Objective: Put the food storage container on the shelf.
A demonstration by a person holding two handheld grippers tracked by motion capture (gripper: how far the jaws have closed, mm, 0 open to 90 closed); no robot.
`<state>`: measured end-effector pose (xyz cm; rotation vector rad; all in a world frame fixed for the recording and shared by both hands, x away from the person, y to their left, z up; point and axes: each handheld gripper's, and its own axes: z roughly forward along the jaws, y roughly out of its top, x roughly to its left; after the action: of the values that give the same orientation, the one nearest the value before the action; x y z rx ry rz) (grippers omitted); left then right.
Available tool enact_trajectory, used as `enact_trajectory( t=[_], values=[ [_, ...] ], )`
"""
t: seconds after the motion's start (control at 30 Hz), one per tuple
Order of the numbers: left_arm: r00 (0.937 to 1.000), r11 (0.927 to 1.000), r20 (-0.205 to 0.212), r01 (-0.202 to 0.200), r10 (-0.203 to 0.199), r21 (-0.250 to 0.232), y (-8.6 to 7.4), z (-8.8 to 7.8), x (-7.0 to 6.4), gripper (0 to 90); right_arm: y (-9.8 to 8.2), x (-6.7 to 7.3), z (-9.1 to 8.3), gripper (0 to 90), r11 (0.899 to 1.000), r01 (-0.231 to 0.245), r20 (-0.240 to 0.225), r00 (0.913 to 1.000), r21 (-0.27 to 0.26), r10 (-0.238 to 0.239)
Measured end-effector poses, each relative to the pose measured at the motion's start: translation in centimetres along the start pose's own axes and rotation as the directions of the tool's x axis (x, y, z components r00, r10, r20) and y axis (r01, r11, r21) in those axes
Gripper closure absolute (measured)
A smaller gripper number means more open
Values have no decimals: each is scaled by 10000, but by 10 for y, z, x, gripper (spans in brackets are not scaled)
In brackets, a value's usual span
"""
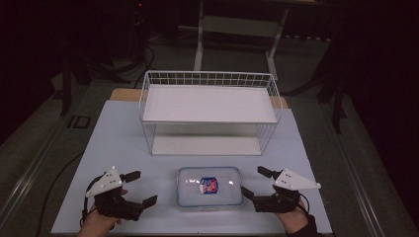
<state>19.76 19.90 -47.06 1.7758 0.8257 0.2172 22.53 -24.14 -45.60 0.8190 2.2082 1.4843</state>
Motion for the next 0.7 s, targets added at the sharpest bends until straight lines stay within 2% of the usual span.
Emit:
enact_trajectory(
  t=[0.03,0.13,0.2,0.23,0.3,0.37,0.4,0.43,0.47,0.5,0.53,0.57,0.6,0.67,0.7],
  values=[
    [9999,10000,119,29,-28,-10,3,2,-2,0,5,5,-2,162,9996,275,20,9996,-4,-275],
    [9985,9993,446,297,-306,211,11,10,-7,0,8,4,-2,188,9998,-196,-279,9994,-8,195],
    [9970,9983,563,507,-523,296,15,15,-9,0,9,3,-2,188,9995,-291,-113,9995,-108,290],
    [9951,9974,751,624,-649,357,17,17,-9,0,10,2,-3,187,9997,-231,29,9997,-27,231],
    [9892,9934,1030,986,-1043,594,19,22,-8,0,11,2,-4,185,9995,-250,86,9996,-199,252],
    [9819,9869,1168,1401,-1489,802,20,27,-6,0,12,3,-3,183,9999,-114,512,9986,114,108],
    [9768,9823,1234,1651,-1752,883,20,30,-4,0,12,4,-3,174,9995,-178,543,9984,268,163],
    [9727,9774,1230,1845,-1966,1035,19,33,-2,0,12,4,-2,162,9992,-214,495,9986,337,197],
    [9702,9712,1033,2068,-2192,1185,18,37,0,0,11,5,-1,145,9988,-222,506,9985,447,199],
    [9717,9698,886,2068,-2190,1297,17,39,1,0,10,6,0,141,9980,-252,563,9982,579,219],
    [9776,9690,577,1914,-2024,1562,16,42,1,0,10,6,0,138,9977,-276,520,9983,612,244],
    [9802,9675,410,1837,-1935,1741,15,46,1,0,9,5,1,136,9972,-380,442,9984,646,352],
    [9779,9633,443,1927,-2042,1868,13,49,3,0,8,5,2,129,9965,-453,490,9979,700,420],
    [9712,9504,243,2264,-2369,2132,10,55,7,0,5,4,5,107,9947,-576,428,9976,851,541],
    [9712,9504,243,2264,-2369,2132,10,55,7,0,5,4,5,107,9947,-576,428,9976,851,541]
  ],
)
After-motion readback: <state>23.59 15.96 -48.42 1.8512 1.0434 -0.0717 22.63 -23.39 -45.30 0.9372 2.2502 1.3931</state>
